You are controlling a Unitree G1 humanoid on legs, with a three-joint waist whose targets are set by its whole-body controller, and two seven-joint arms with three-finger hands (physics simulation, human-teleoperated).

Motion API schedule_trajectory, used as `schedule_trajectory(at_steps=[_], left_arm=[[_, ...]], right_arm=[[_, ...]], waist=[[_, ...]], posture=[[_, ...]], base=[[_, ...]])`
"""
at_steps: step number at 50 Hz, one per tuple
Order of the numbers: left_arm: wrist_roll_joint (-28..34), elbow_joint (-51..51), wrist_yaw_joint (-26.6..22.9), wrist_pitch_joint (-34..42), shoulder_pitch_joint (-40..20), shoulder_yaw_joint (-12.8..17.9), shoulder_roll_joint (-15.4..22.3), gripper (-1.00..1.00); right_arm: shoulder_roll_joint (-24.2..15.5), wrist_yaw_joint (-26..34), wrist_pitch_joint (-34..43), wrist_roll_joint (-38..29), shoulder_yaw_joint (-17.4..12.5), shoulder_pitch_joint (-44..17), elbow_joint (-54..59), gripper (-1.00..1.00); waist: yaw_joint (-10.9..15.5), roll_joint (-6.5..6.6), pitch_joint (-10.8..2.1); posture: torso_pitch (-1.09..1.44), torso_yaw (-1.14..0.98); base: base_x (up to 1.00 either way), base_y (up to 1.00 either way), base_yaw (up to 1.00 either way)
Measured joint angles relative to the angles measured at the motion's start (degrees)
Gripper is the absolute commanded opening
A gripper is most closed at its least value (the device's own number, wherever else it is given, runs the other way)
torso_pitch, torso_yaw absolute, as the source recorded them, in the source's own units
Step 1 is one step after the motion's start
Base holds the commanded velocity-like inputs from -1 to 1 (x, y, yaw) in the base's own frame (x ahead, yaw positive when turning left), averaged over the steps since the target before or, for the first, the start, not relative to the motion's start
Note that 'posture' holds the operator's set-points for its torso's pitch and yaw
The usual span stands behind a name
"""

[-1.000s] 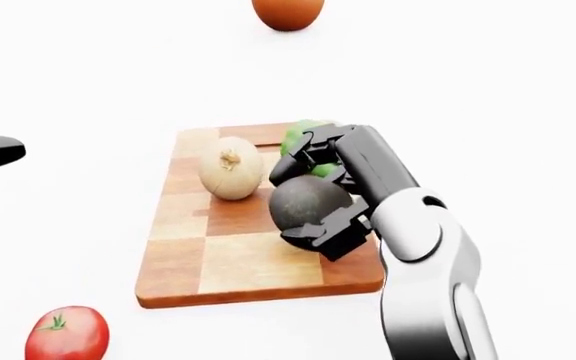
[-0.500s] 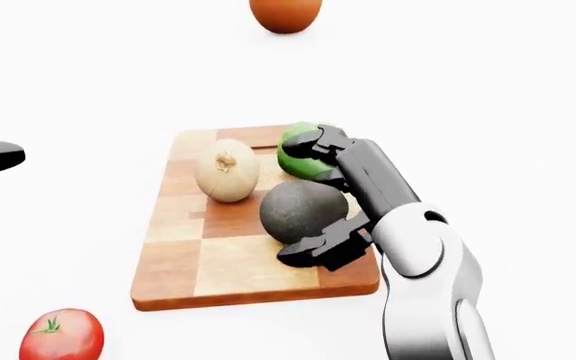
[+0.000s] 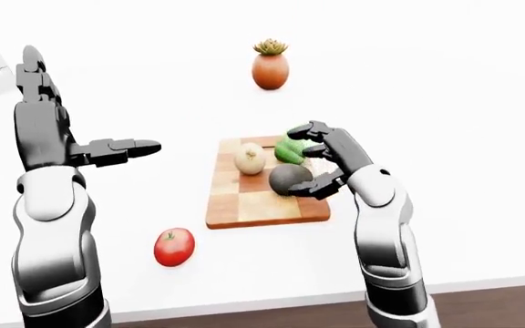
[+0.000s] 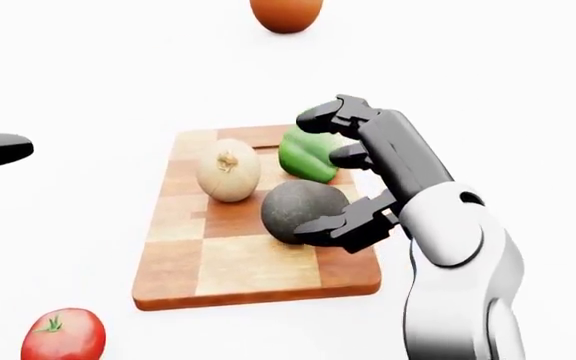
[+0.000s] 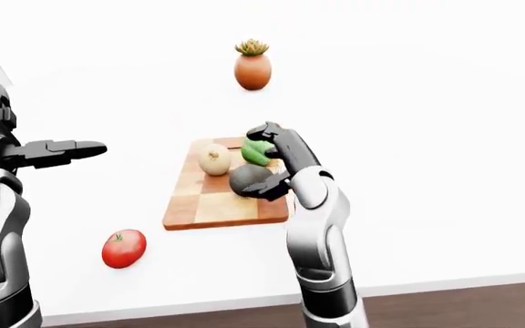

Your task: Place the avocado, onion, tomato and bell pepper on the cutting board.

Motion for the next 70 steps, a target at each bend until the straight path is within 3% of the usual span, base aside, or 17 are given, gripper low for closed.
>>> schedule_trajectory(at_steps=[5, 9, 10, 13, 22, 30, 40, 49, 62, 68, 70], left_arm=[[0.03, -0.37, -0.13, 0.13, 0.13, 0.17, 0.09, 1.0], [0.11, -1.05, -0.19, 0.54, 0.55, 0.54, 0.16, 1.0], [0.09, -1.42, -0.23, 0.73, 0.81, 0.78, 0.22, 1.0], [0.13, -2.45, -0.26, 1.24, 1.75, 1.52, 0.27, 1.0], [-0.68, -7.8, -1.96, 4.1, 4.4, 4.39, 0.8, 1.0], [-3.24, -11.94, -4.68, 7.35, 5.54, 5.29, 1.03, 1.0], [-7.51, -17.34, -8.12, 9.8, 8.33, 7.92, 0.62, 1.0], [-6.81, -17.56, -10.76, 8.27, 11.12, 5.78, -1.43, 1.0], [-5.56, -26.23, -23.37, 14.68, 16.87, 2.29, -4.93, 1.0], [-2.43, -29.23, -28.8, 17.19, 18.88, 3.49, -5.76, 1.0], [-0.68, -30.04, -30.26, 16.77, 20.25, 2.41, -6.5, 1.0]], right_arm=[[-1.03, 2.06, 2.12, -1.34, -0.85, -0.73, -3.31, 0.42], [-3.15, 3.13, 4.39, -2.28, -3.29, -1.57, -6.96, 0.67], [-3.79, 3.33, 4.91, -2.37, -4.05, -1.87, -7.7, 0.87], [-4.95, 2.53, 5.85, -1.99, -6.06, -2.65, -8.55, 1.0], [-5.31, -4.34, 3.81, 3.47, -6.72, -1.01, -8.37, 1.0], [-4.24, -11.97, 5.61, 9.03, -7.85, 2.37, -16.66, 1.0], [-4.48, -20.33, 6.85, 20.89, -10.44, 8.66, -24.66, 1.0], [-5.62, -24.97, 5.85, 26.53, -12.2, 13.97, -28.22, 1.0], [-5.75, -28.21, 3.74, 28.58, -12.2, 16.7, -26.03, 1.0], [-5.53, -28.59, 3.25, 29.04, -12.29, 17.17, -25.19, 1.0], [-5.58, -28.77, 2.92, 29.15, -12.3, 17.24, -25.03, 1.0]], waist=[[0.08, -0.04, 0.17], [0.13, -0.16, 0.26], [0.09, -0.19, 0.27], [-0.04, -0.19, 0.2], [-0.15, -0.04, 0.28], [0.13, -0.24, 0.29], [0.22, -0.36, 0.15], [0.24, -0.87, -0.14], [0.16, -0.92, -0.53], [0.15, -1.06, -0.57], [0.27, -1.07, -0.69]], posture=[[-0.25, 0.0], [-0.25, 0.0], [-0.25, 0.0], [-0.25, 0.0], [-0.25, 0.0], [-0.25, 0.0], [-0.25, 0.0], [-0.25, 0.0], [-0.25, 0.0], [-0.25, 0.0], [-0.25, 0.0]], base=[[0.0, 0.0, 0.0], [0.0, 0.0, 0.0], [0.0, 0.0, 0.0], [0.0, 0.0, 0.0], [0.0, 0.0, 0.0], [0.0, 0.0, 0.0], [0.0, 0.0, 0.0], [0.0, 0.0, 0.0], [0.0, 0.0, 0.0], [0.0, 0.0, 0.0], [0.0, 0.0, 0.0]])
